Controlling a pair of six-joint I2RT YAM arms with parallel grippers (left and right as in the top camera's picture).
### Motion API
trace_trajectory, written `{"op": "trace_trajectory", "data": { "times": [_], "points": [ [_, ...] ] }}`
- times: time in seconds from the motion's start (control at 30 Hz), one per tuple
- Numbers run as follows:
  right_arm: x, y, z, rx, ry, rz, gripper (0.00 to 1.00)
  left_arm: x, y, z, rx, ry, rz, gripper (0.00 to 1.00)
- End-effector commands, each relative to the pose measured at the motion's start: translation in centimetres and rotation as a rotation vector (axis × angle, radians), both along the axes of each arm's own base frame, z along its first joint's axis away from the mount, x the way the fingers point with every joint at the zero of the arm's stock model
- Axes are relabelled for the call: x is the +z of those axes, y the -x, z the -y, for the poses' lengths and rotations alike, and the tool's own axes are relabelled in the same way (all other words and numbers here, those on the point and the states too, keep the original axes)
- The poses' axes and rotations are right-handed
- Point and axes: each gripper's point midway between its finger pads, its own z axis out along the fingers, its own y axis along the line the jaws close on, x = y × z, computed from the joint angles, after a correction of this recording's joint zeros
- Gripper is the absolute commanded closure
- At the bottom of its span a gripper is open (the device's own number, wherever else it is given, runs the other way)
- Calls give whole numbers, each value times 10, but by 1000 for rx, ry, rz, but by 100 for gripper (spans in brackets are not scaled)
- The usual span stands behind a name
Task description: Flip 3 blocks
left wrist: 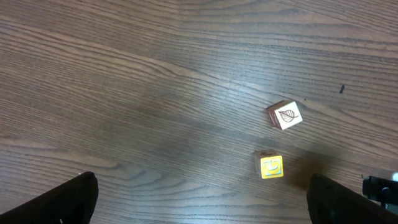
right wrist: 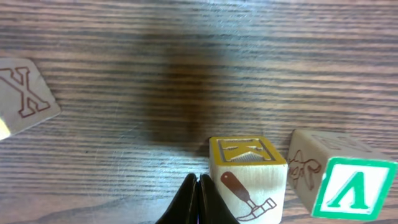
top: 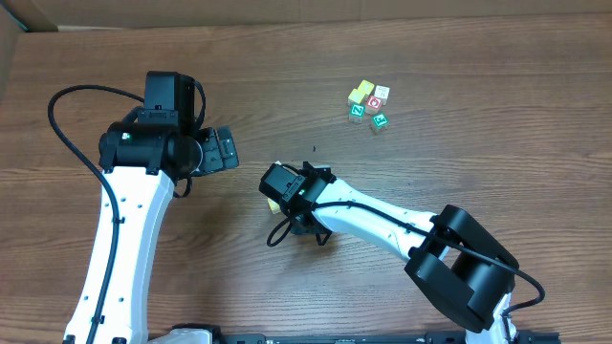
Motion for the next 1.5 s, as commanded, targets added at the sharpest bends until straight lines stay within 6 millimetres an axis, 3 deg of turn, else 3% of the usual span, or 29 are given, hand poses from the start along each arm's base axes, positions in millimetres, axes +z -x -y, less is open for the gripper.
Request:
{"op": "trace_trajectory", "data": {
  "times": [0.0, 1.47],
  "points": [
    [-1, -4, 7, -13, 29, 25, 96, 2, -2, -2, 16, -6, 11, 0],
    [2, -14, 17, -103, 68, 95, 95, 2, -2, -2, 16, -6, 11, 0]
  ]
}}
